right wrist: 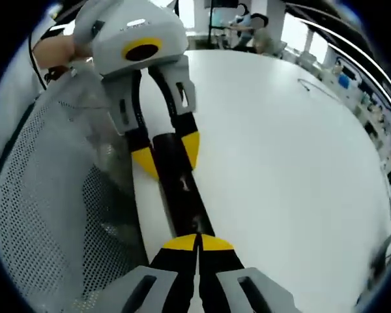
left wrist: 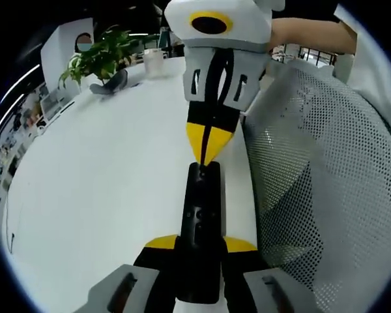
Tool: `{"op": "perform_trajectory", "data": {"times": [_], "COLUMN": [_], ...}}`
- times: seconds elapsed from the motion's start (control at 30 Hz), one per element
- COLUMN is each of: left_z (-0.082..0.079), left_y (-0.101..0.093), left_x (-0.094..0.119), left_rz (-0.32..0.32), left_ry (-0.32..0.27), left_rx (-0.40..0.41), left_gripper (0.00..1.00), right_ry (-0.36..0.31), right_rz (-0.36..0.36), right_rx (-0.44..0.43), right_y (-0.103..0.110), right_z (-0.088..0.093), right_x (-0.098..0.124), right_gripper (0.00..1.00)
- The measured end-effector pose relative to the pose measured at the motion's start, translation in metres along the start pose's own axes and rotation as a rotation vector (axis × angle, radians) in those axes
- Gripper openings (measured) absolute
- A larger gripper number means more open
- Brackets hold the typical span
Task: Press the specified remote control buttons in sequence, fully releasing each button before pressing the next.
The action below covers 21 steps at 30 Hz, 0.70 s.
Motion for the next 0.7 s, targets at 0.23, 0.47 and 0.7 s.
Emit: {"op": "perform_trajectory", "data": {"times": [0.23, 0.47, 0.7], "left_z": [0.0002, -0.0004, -0.0003], "left_y": [-0.0001, 0.0005, 0.0005], "left_x": [0.0002, 0.0001, 0.0], "left_rz": [-0.003, -0.003, -0.003], "left_ry": [-0.044, -0.053, -0.062], "left_rx": [0.01, 0.013, 0.019], "left_gripper": [0.24, 0.24, 0.24], "right_ry": [0.098, 0.266, 0.333], "right_rz": [0.0, -0.06, -0.094], "right_rx": [0.092, 0.143, 0.146], "right_y": [0.0005, -0.0001, -0.0003], "right_z": [-0.0019, -0.0026, -0.0029], "right_x": [-0.0019, -0.0035, -0.0043], "right_gripper": [0.0, 0.0, 0.0]}}
Point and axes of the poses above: the point that each gripper's makers call its tool centre point, and the gripper's own axes: x roughly backward along the fingers, y roughly to its left, z roughly out of its underside, the point moved 1 cm from there along x, roughly backward along the fingers, and after that the axes turned 14 degrees about y, right-handed, at the moved point
